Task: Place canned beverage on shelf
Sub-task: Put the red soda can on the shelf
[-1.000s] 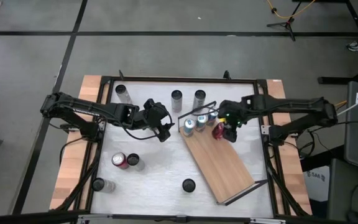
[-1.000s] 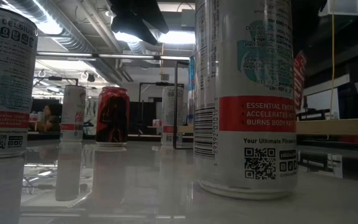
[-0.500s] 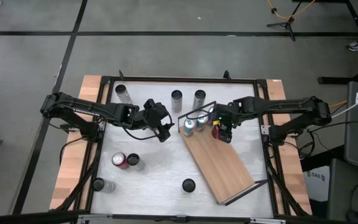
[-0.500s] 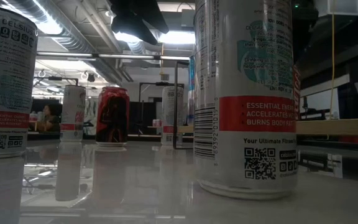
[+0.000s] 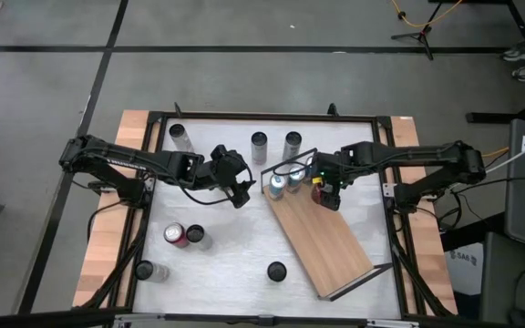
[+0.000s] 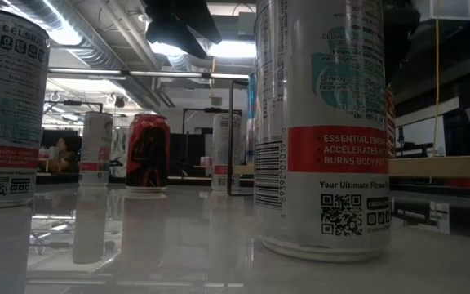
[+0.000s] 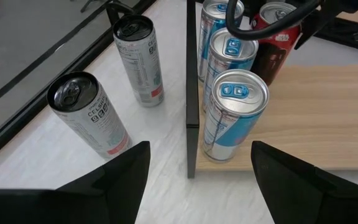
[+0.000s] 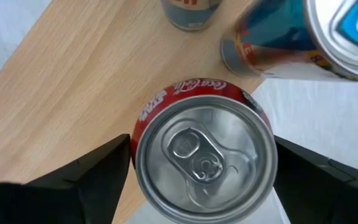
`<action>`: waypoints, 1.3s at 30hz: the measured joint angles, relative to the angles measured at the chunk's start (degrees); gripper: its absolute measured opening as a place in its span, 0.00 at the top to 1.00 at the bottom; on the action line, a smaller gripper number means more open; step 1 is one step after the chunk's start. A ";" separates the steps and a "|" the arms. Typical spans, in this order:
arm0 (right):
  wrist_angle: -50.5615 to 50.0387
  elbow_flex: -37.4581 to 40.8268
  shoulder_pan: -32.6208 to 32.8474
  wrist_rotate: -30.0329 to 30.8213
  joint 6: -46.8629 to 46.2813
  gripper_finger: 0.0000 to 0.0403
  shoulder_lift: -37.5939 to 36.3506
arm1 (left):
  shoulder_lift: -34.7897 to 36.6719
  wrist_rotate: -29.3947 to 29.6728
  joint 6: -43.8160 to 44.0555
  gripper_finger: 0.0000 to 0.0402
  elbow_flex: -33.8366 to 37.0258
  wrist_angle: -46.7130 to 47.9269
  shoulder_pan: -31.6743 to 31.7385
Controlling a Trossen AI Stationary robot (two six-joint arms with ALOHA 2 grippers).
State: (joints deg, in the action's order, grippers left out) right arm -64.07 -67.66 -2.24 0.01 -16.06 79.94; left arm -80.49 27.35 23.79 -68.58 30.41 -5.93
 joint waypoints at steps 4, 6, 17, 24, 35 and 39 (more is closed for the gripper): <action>0.02 0.00 0.00 -0.20 -0.06 0.14 0.00 | 0.00 0.00 0.00 0.32 0.00 0.00 0.00; 0.04 0.00 -0.02 -0.68 -0.08 0.14 0.00 | 0.00 0.00 0.02 0.32 0.00 0.00 0.00; -3.28 -6.33 -0.02 -0.94 -0.02 0.14 -0.07 | 0.00 0.00 0.02 0.32 0.00 0.00 0.00; -6.46 -9.73 -0.01 1.47 0.27 0.13 -0.08 | 0.00 0.00 0.00 0.32 0.00 0.00 0.00; -6.10 -9.60 -0.02 1.95 4.53 0.13 -0.04 | 0.00 0.00 0.00 0.32 0.00 0.00 0.01; -6.40 -9.59 -0.02 1.95 5.69 0.13 0.51 | 0.00 0.00 0.00 0.32 0.00 0.00 0.02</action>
State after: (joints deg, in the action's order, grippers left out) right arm -70.47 -77.25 -2.26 1.96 -10.37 80.46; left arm -80.49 27.35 23.79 -68.58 30.42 -5.91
